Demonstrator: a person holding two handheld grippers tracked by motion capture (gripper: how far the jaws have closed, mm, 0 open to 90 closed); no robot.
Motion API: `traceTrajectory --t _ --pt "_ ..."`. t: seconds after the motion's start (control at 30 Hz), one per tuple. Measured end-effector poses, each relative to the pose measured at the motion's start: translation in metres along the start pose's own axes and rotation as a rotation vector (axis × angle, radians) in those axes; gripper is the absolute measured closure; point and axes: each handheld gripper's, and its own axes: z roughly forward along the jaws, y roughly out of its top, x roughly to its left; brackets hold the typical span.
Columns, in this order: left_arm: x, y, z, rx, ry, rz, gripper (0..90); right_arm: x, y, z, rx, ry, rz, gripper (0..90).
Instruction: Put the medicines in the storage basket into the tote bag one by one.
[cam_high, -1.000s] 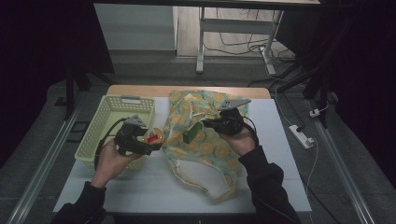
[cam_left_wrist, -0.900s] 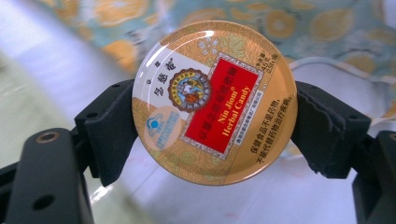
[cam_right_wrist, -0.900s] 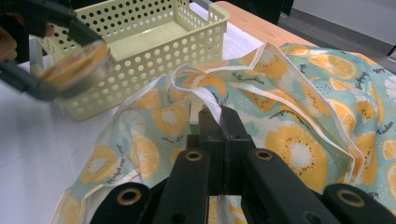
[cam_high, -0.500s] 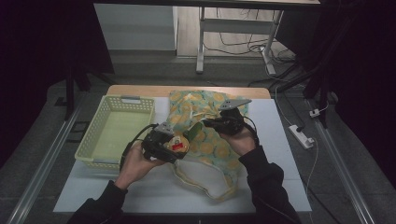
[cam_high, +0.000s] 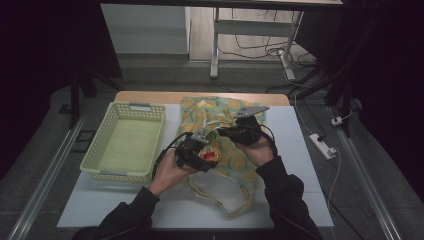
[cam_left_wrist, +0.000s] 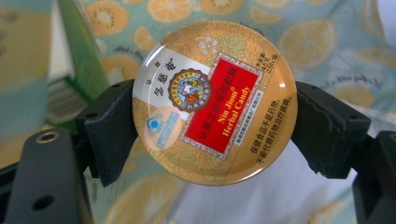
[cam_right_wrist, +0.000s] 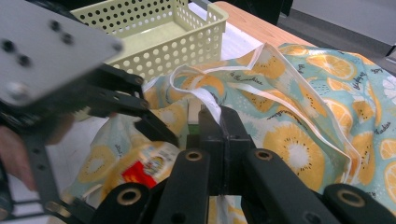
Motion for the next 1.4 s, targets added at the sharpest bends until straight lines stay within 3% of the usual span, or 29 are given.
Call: traceTrajectory --t 0.57,0.97,1.17,1.27,1.4 --pt "0.003 0.011 0.037 -0.01 0.049 0.015 20.5 -0.001 -0.001 0.0 0.002 -0.005 0.001 89.4" --pt "0.008 0.012 0.057 -0.006 0.16 0.041 19.2 -0.004 -0.002 0.0 0.008 -0.01 0.007 89.4" --pt "0.006 0.012 0.055 -0.015 0.141 0.04 11.7 -0.004 -0.002 0.0 0.009 -0.009 0.007 89.4" --pt "0.004 0.013 0.05 -0.021 0.103 0.04 10.7 -0.004 -0.002 -0.001 0.007 -0.01 0.007 89.4" --pt "0.003 0.014 0.04 -0.034 0.023 0.017 9.8 -0.004 -0.001 -0.001 0.002 -0.008 0.007 89.4"
